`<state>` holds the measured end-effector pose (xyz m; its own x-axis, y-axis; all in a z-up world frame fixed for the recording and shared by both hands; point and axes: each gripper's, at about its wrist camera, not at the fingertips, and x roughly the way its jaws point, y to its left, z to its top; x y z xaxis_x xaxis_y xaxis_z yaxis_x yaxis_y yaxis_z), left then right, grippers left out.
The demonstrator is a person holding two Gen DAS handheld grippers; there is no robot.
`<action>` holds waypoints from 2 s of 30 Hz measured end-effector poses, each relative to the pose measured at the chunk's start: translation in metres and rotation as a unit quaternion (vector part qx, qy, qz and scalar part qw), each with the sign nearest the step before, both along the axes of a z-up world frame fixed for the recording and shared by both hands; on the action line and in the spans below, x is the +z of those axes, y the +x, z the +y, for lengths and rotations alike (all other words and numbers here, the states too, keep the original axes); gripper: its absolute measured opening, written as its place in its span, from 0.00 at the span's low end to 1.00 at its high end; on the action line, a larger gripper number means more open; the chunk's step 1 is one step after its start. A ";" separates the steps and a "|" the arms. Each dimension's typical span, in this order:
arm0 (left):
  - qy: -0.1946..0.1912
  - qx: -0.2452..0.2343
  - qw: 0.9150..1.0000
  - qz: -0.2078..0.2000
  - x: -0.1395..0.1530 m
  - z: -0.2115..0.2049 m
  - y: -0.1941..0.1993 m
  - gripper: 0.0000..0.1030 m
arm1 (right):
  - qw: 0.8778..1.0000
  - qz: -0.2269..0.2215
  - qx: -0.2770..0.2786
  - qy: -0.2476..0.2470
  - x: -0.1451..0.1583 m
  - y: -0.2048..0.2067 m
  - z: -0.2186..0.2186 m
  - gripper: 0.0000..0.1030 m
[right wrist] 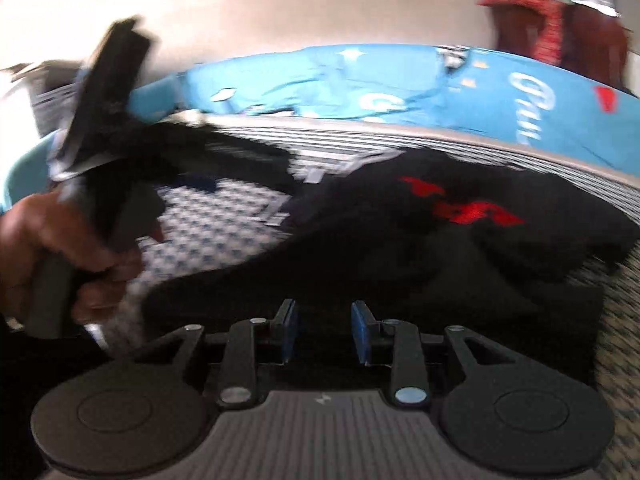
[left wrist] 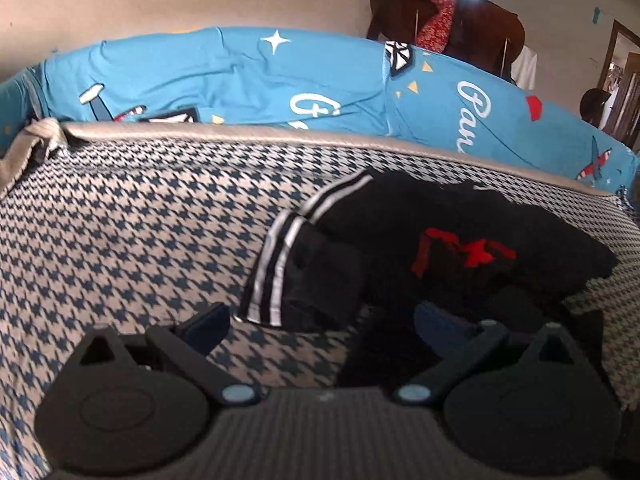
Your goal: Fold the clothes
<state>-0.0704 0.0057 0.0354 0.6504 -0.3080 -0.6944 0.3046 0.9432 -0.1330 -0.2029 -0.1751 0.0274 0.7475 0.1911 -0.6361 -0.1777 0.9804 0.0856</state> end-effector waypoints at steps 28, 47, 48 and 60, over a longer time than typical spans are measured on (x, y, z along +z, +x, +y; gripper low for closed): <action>0.007 -0.016 0.999 0.045 -0.022 -0.017 -0.014 1.00 | 0.956 0.087 -0.277 -0.044 -0.029 -0.013 -0.111 0.18; 0.013 0.023 0.999 0.042 -0.019 -0.012 -0.004 1.00 | 0.913 0.010 -0.408 -0.012 0.017 -0.038 -0.133 0.37; 0.010 0.022 0.999 0.042 -0.018 -0.013 -0.003 1.00 | 0.919 0.006 -0.395 0.002 0.020 -0.035 -0.136 0.38; -0.009 0.039 0.998 0.057 -0.011 -0.020 0.034 1.00 | 0.928 0.026 -0.333 0.167 0.024 0.029 -0.189 0.45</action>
